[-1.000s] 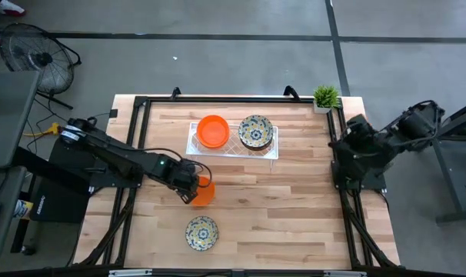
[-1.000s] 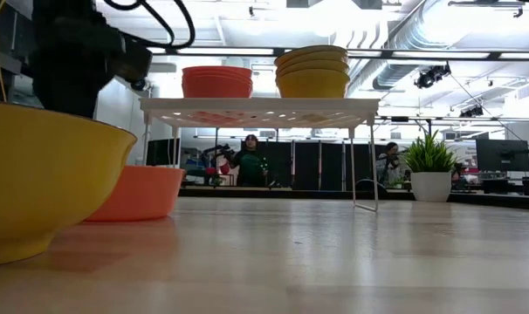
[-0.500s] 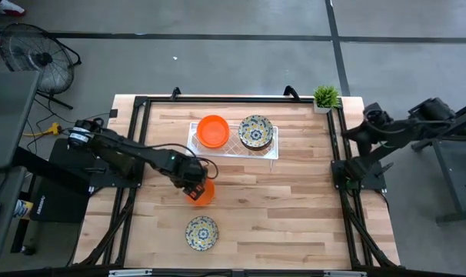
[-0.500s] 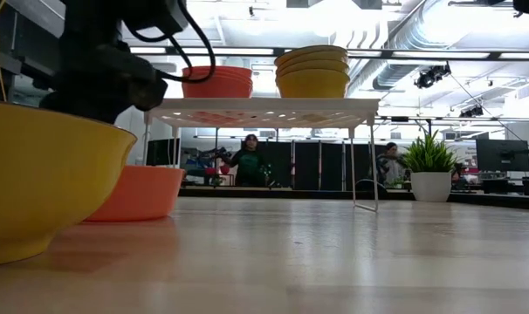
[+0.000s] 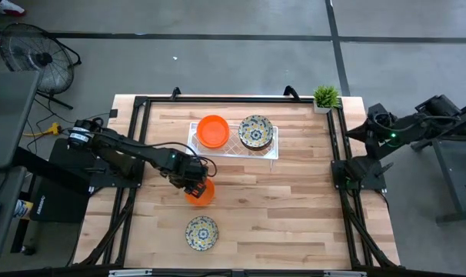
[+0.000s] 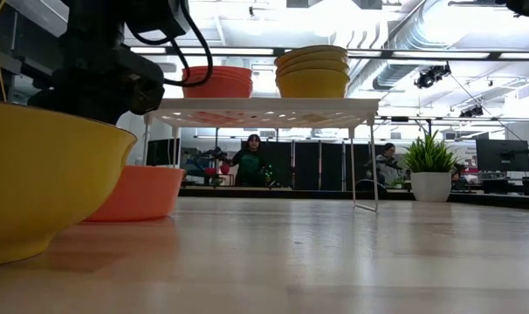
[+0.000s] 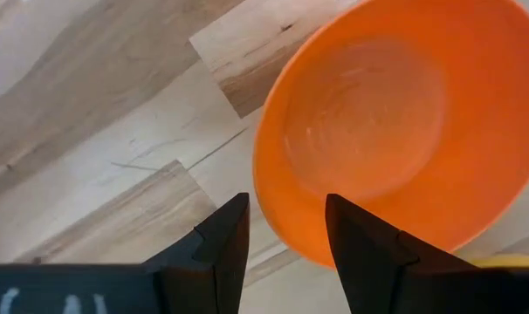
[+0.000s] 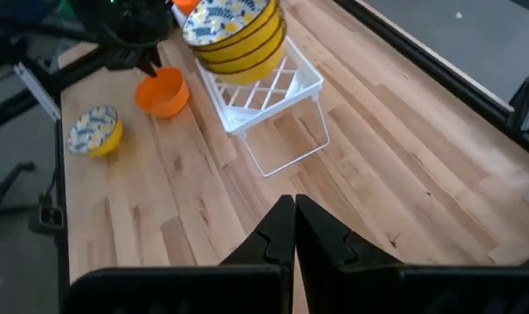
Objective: Pick & Place Mini bowls
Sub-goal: Stack the orange bowl on top of the other orange bowls on the shelf
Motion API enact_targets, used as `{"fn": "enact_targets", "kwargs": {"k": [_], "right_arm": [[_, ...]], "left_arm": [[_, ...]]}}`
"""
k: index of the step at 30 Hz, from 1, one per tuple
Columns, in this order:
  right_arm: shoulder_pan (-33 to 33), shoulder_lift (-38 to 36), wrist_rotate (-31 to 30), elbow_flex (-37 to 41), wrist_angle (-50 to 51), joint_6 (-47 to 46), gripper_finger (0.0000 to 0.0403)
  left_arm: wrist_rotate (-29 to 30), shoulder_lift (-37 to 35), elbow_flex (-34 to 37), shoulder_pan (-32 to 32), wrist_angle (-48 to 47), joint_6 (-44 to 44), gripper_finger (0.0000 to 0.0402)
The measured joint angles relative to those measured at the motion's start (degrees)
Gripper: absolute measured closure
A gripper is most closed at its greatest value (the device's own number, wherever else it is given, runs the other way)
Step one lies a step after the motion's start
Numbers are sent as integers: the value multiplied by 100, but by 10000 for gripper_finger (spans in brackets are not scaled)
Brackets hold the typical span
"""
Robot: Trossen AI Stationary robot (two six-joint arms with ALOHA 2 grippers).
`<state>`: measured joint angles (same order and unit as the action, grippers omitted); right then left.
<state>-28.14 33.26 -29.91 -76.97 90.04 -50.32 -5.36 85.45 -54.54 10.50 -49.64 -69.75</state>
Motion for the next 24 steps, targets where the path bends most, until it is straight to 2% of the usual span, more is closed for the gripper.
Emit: {"fn": "enact_targets", "kwargs": {"k": [10,14,21,24], "right_arm": [[0,0,47,0,-2,432,403],[0,0,98,0,-2,458,403],[0,0,143,0,-2,553,403],[0,0,160,0,-2,590,403]], "left_arm": [[-163,0,-2,0,2,-145,265],[-237,0,-2,0,-41,-206,301],[-353,0,-2,0,-66,-257,392],[-355,0,-2,0,-68,-263,393]]}}
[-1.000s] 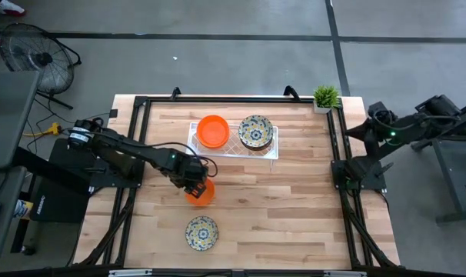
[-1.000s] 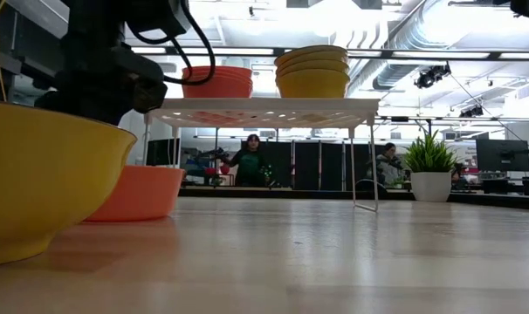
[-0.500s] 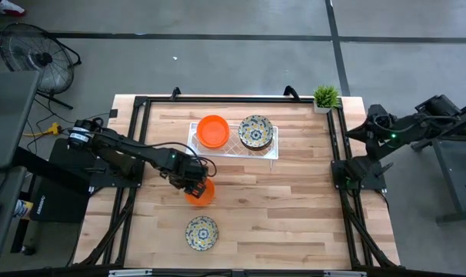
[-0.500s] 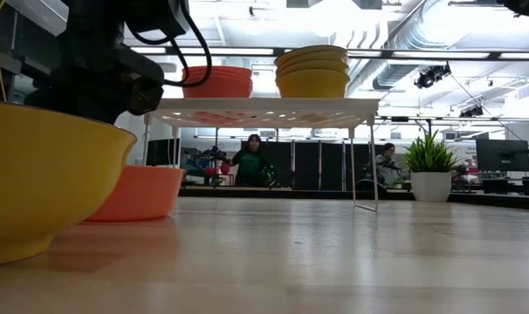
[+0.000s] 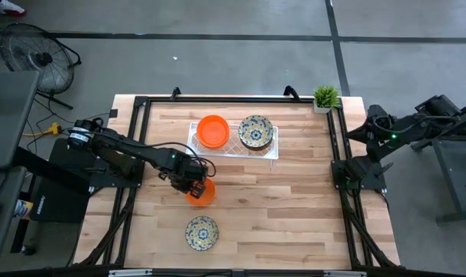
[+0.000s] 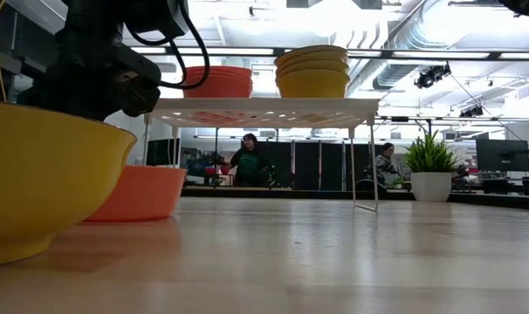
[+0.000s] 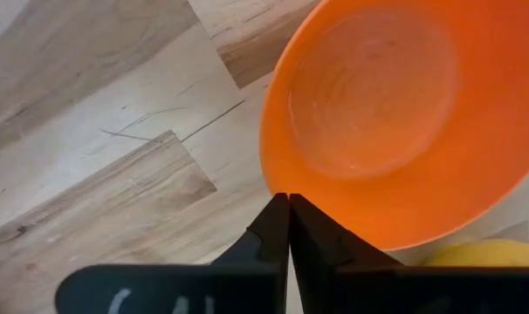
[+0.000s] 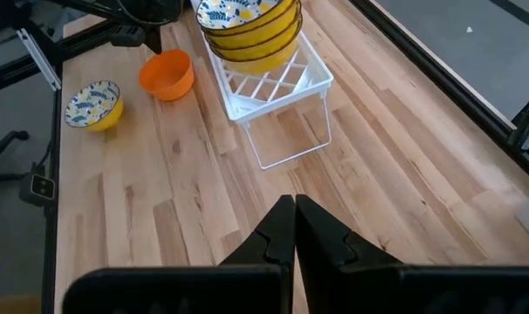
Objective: Pick & Place Mini bowls
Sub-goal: Stack the orange bowl on top of the other orange bowls on the shelf
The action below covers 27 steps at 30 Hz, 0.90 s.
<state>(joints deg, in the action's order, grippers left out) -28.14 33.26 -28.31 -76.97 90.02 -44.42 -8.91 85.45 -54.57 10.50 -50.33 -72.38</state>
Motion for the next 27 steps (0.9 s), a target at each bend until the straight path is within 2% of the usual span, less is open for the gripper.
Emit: {"fn": "enact_targets", "kwargs": {"k": [23,27], "right_arm": [[0,0,185,0,0,146,403],[0,0,183,0,0,146,403]], "left_arm": [[522,0,-2,0,476,-547,399],[496,0,-2,0,565,-407,382]]}}
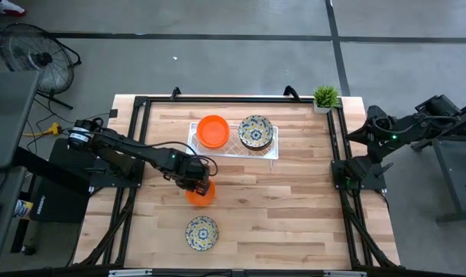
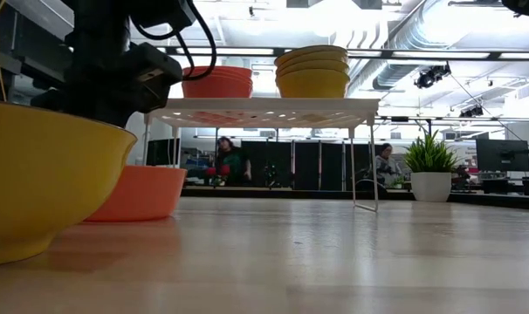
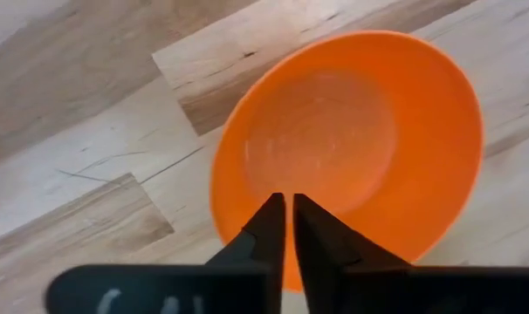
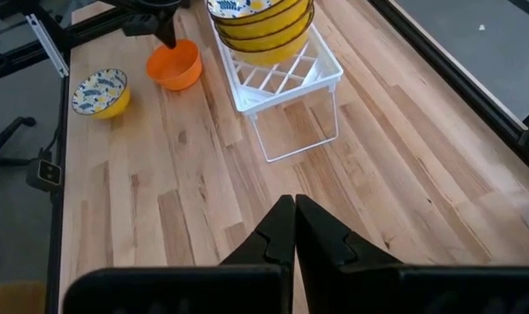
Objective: Pick & Place Mini bowls
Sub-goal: Stack the orange bowl on top of the other orange bowls on the shelf
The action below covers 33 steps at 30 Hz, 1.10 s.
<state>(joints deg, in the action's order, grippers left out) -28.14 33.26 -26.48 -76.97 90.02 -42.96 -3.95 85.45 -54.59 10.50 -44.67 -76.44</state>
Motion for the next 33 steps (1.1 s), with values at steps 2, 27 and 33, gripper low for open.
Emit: {"fn": "enact_targets", "kwargs": {"k": [2,27,33], "right_arm": [[0,0,-2,0,0,-2,403],[-1,-1,-12,0,0,-48,403],[-2,0,-44,0,0,-48,403]], "left_arm": [[3,0,0,0,-5,11,359],[276,0,-409,0,-246,62,183],[443,-11,-838,0,-1657,123,183]]}}
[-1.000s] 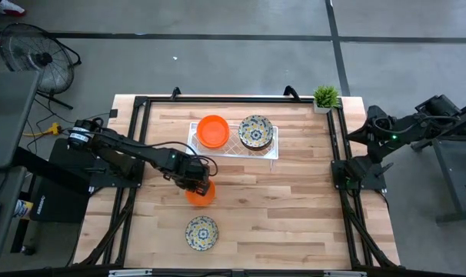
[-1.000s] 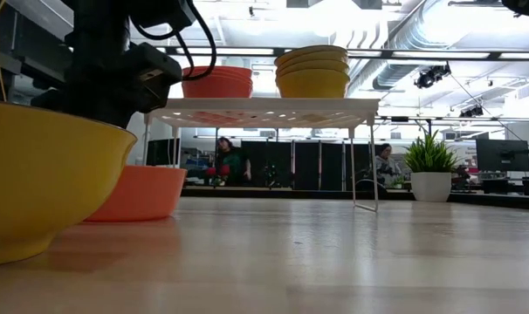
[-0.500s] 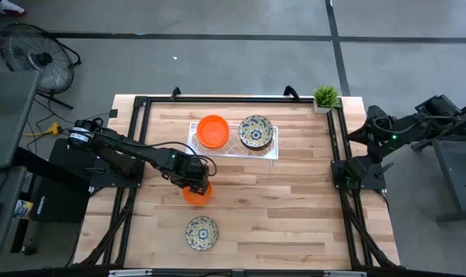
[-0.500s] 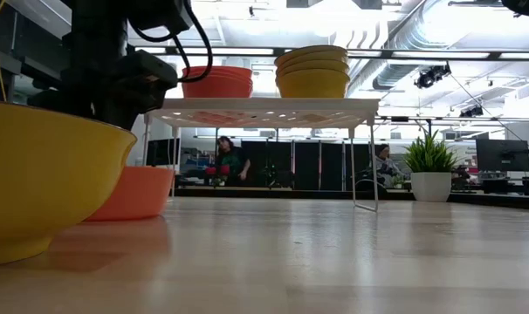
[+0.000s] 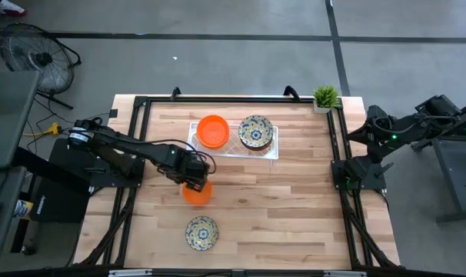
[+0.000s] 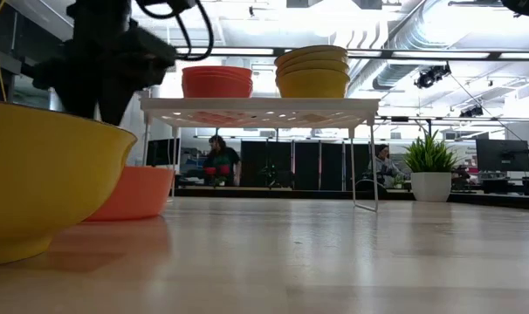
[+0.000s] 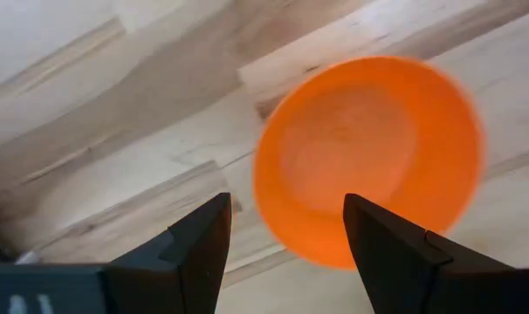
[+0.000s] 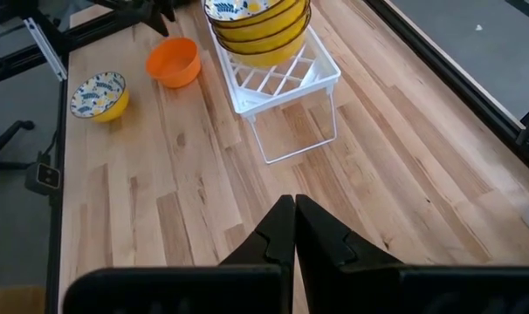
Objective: Pick & Place Mini bowls
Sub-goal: Stack the orange bowl on top of the other orange bowls on the shelf
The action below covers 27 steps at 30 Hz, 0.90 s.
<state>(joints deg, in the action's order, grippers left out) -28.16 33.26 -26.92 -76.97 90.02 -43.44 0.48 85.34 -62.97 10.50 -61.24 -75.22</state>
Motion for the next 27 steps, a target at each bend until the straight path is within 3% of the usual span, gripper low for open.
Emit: {"fn": "enact_targets", "kwargs": {"k": [9,21,27], "right_arm": [[0,0,-13,0,-2,-2,403],[1,-2,-11,0,-1,-1,403],[0,-2,-13,0,0,-2,403]], "left_arm": [[-311,2,689,0,929,-84,183],[-443,9,1050,0,1238,-274,185],[-439,9,1053,0,1334,-262,223]]}}
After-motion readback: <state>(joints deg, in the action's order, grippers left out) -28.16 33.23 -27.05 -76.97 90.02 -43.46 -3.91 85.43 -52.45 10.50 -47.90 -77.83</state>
